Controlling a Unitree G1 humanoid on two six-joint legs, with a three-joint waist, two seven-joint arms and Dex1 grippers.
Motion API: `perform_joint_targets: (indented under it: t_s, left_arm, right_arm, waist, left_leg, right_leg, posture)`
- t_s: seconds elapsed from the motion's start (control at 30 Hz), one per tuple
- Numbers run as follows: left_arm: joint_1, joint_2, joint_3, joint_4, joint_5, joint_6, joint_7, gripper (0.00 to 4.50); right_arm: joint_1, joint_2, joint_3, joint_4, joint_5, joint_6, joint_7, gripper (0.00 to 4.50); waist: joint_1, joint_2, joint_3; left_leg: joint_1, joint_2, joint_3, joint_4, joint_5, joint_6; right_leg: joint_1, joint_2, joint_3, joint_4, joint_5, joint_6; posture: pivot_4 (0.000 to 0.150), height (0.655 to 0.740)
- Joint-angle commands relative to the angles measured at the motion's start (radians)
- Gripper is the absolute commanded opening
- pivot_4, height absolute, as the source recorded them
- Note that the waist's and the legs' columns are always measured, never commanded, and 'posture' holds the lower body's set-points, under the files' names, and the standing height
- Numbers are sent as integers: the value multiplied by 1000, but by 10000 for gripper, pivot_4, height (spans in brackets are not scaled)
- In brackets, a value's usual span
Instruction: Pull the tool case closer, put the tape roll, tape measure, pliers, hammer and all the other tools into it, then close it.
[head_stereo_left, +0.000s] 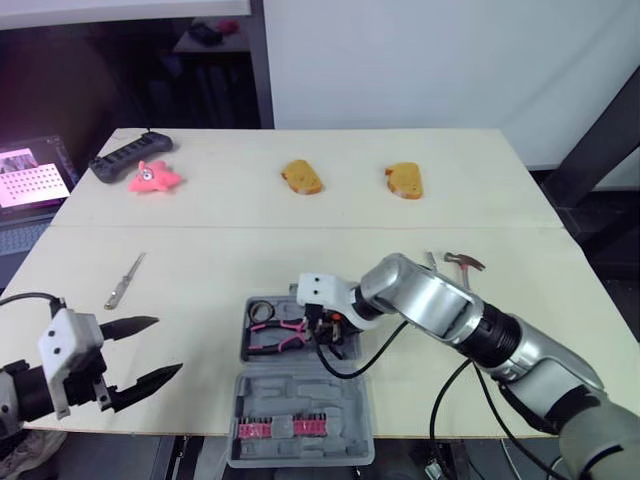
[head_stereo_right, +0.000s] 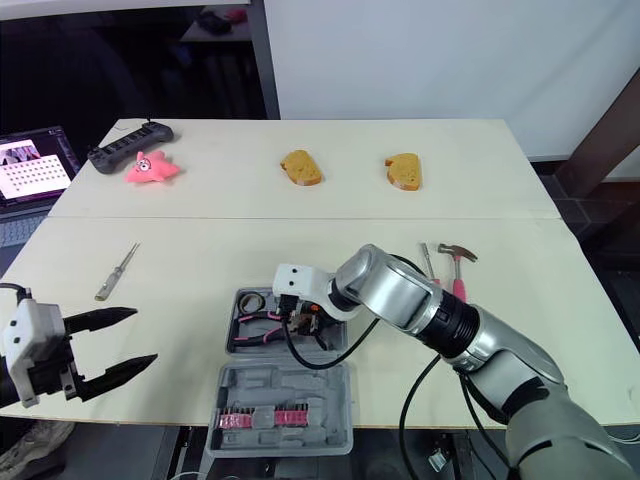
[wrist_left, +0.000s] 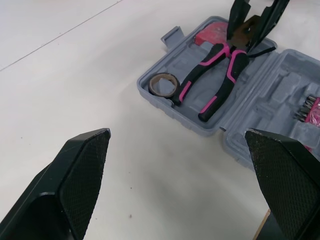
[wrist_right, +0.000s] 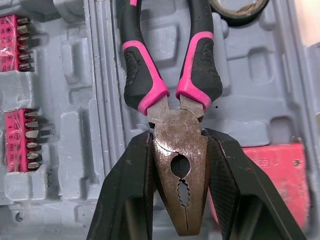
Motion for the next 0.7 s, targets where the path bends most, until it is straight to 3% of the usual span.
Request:
perform_joint_targets:
  t_s: [0.03, 0.67, 0.7]
  left_arm:
    - [-12, 21, 0, 14, 3, -4, -12, 45000]
    - [-34, 35, -18, 41, 29, -10, -42, 45000]
    - [-34, 34, -20, 42, 31, -12, -43, 45000]
  right_arm:
    - [5, 19, -8, -36, -4, 13, -30, 9755]
    - [28, 43, 18, 15, -51, -77, -60, 9755]
    - [26, 42, 14, 12, -51, -76, -60, 14755]
  waist:
    - [0, 0, 0]
    - [0, 0, 0]
    - [0, 0, 0]
  left_leg:
    - [0, 0, 0, 0, 0, 0]
    - [0, 0, 0, 0, 0, 0]
    - [0, 0, 0, 0, 0, 0]
  right_leg:
    - [0, 0, 0, 0, 0, 0]
    - [0, 0, 0, 0, 0, 0]
    - [0, 0, 0, 0, 0, 0]
  posture:
    - [1500, 7400]
    - [1500, 7400]
    - [1500, 7400]
